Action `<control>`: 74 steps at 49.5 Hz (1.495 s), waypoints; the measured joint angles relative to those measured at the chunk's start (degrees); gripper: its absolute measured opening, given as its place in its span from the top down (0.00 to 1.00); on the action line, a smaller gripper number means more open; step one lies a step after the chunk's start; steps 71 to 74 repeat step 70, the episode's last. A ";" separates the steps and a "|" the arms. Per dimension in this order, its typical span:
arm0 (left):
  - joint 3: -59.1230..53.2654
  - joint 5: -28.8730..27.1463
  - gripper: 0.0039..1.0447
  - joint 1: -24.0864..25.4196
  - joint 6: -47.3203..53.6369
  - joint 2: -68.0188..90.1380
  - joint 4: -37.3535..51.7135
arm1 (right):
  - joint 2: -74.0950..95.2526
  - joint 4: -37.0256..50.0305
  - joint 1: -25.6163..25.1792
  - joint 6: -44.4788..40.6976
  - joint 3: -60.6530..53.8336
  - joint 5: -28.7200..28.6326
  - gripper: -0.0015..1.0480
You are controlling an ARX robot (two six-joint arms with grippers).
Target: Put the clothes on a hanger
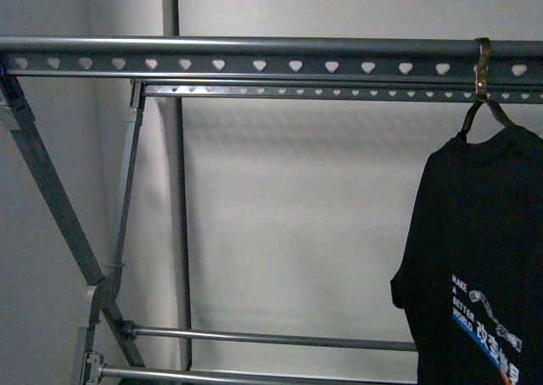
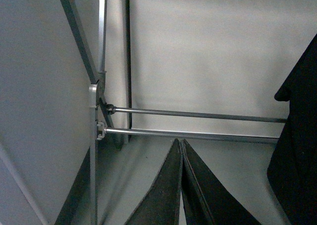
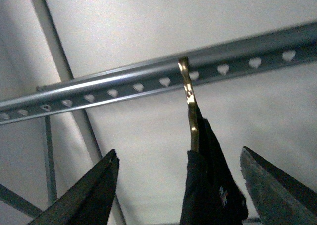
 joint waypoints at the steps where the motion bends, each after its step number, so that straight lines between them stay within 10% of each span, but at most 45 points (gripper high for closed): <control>1: -0.15 0.00 0.97 0.00 0.02 -0.46 -0.33 | -1.31 0.66 0.33 -0.46 -1.25 0.46 0.25; 3: -0.44 0.00 0.97 0.00 0.02 -1.40 -1.01 | -6.69 2.27 1.92 -2.40 -5.90 2.49 0.19; 11: -2.38 -0.07 0.97 0.00 0.13 -5.38 -2.51 | -45.13 -39.63 2.95 -11.50 -25.86 4.90 0.52; 23: -2.40 -0.07 0.97 0.02 0.17 -11.13 -7.34 | -56.15 -42.25 2.95 -12.79 -31.04 5.05 0.98; 74: -2.38 -0.04 0.96 0.00 0.13 -26.32 -22.99 | -61.07 -41.24 2.95 -12.96 -36.89 5.11 0.89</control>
